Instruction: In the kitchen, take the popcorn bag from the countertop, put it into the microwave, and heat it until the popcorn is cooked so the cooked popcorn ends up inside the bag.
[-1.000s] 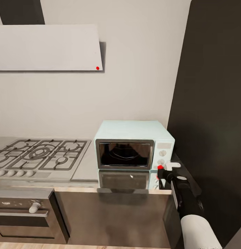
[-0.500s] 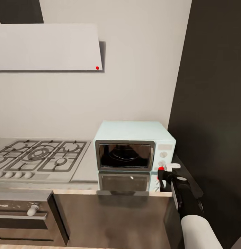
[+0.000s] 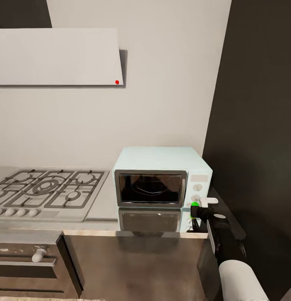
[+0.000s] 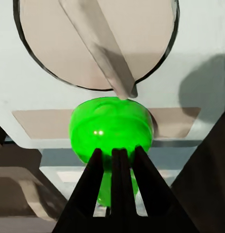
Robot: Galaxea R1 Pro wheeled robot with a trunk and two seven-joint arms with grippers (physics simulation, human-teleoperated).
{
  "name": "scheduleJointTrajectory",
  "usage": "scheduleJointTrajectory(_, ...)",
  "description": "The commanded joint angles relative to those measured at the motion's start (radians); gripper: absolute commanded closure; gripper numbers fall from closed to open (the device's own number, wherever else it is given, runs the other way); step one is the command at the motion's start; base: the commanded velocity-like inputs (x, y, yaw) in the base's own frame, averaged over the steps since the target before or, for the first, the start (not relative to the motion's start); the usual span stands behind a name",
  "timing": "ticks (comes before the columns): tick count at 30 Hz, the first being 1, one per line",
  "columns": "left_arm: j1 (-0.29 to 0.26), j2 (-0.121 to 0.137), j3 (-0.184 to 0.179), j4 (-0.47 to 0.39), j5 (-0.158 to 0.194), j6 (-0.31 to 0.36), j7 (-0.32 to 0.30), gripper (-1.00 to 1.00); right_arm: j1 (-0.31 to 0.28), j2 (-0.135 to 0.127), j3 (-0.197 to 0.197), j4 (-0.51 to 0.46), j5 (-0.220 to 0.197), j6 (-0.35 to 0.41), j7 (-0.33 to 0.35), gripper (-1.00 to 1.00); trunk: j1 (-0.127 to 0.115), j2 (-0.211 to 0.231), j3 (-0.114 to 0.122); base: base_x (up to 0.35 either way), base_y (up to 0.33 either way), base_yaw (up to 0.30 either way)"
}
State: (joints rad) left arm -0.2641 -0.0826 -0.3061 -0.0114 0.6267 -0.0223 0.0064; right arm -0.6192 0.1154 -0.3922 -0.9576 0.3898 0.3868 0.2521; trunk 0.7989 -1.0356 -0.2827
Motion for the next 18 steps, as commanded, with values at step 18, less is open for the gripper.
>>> scheduleJointTrajectory(18, -0.001, -0.005, -0.007, 0.001, 0.011, -0.004, 0.004, -1.00, 0.028, 0.008, -0.001, -0.251, 0.016, 0.184, 0.019, 1.00, 0.000, -0.001, -0.001, -0.344, 0.000, 0.000)
